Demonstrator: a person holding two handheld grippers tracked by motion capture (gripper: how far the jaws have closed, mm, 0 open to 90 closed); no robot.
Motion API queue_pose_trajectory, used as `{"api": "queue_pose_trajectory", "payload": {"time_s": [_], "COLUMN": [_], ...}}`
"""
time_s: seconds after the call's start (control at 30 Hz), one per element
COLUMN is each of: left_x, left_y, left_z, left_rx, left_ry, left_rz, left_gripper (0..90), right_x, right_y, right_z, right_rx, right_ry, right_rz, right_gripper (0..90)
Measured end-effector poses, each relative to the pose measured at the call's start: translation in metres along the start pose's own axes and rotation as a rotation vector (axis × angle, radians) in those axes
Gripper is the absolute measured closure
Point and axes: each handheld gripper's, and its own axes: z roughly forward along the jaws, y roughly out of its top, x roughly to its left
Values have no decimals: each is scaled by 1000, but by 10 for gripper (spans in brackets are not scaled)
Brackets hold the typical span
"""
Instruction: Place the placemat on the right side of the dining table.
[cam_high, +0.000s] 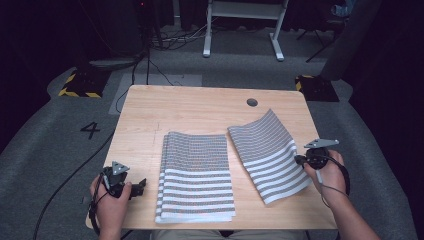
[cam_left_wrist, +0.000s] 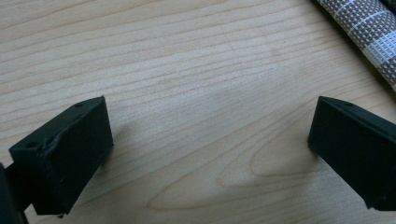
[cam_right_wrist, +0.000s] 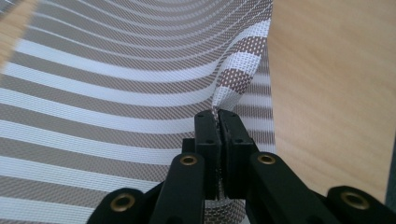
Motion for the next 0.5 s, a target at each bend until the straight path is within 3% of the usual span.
{"api": "queue_pose_trajectory", "payload": {"time_s": [0.13,0.27,0.5], "left_x": [0,0,0], "left_y": [0,0,0], "left_z": [0,0,0], "left_rx": [0,0,-1], "left_ry": [1,0,1], "left_rz": [0,0,0], "left_gripper": [0,0,0], "right_x": [21,46,98], "right_y": [16,27,37], "right_z": [-21,-34,-50], "right_rx": [-44,-83,-135], "right_ry": [5,48,185], "right_rz": [-80,-147,-262], "right_gripper": [874,874,874]}}
